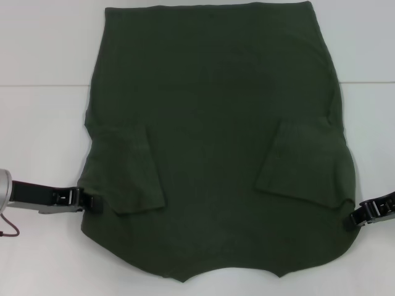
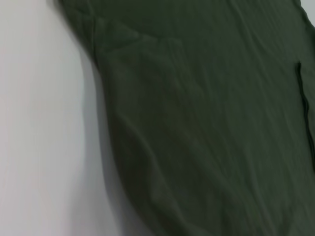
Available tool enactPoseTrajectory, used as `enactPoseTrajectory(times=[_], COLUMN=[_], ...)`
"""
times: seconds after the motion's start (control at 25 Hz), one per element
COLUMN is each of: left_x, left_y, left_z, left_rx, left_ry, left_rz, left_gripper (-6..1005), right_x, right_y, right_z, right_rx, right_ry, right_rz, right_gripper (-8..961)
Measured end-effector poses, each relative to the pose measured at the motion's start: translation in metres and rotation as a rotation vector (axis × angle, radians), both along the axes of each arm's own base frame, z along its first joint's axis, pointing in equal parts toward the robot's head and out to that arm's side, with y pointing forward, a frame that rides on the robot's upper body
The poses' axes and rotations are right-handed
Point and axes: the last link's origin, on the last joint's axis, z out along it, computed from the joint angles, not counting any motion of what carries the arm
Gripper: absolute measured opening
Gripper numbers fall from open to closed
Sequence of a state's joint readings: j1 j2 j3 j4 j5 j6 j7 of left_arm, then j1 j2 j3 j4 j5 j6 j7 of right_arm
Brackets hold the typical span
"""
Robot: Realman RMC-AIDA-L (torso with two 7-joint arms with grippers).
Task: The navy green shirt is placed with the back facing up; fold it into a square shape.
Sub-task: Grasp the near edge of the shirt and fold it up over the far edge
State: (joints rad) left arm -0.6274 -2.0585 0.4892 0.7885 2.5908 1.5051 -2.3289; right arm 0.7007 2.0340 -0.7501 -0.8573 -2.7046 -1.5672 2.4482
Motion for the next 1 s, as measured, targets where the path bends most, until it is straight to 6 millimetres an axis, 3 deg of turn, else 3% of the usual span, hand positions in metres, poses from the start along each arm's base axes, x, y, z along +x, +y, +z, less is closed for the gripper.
enactPoseTrajectory(times=[0.36, 0.52, 1.0], left_x=[0.001, 0.002, 0.001], left_y=[0.0, -0.005, -0.066], left_z=[0.003, 0.006, 0.026], left_rx=[0.01, -0.018, -0.326], left_ry=[-0.023, -0.047, -0.184], left_rz=[-0.022, -0.026, -0.048], left_gripper=[40, 40, 40], right_x=[-0.001, -0.004, -0.002], right_y=[-0.001, -0.007, -0.068], right_z=[0.0, 0.003, 0.005], right_rx=[-0.014, -0.071, -0.416], right_ry=[0.003, 0.019, 0.153], right_rz=[0.011, 0.031, 0.12], right_gripper=[95, 70, 56])
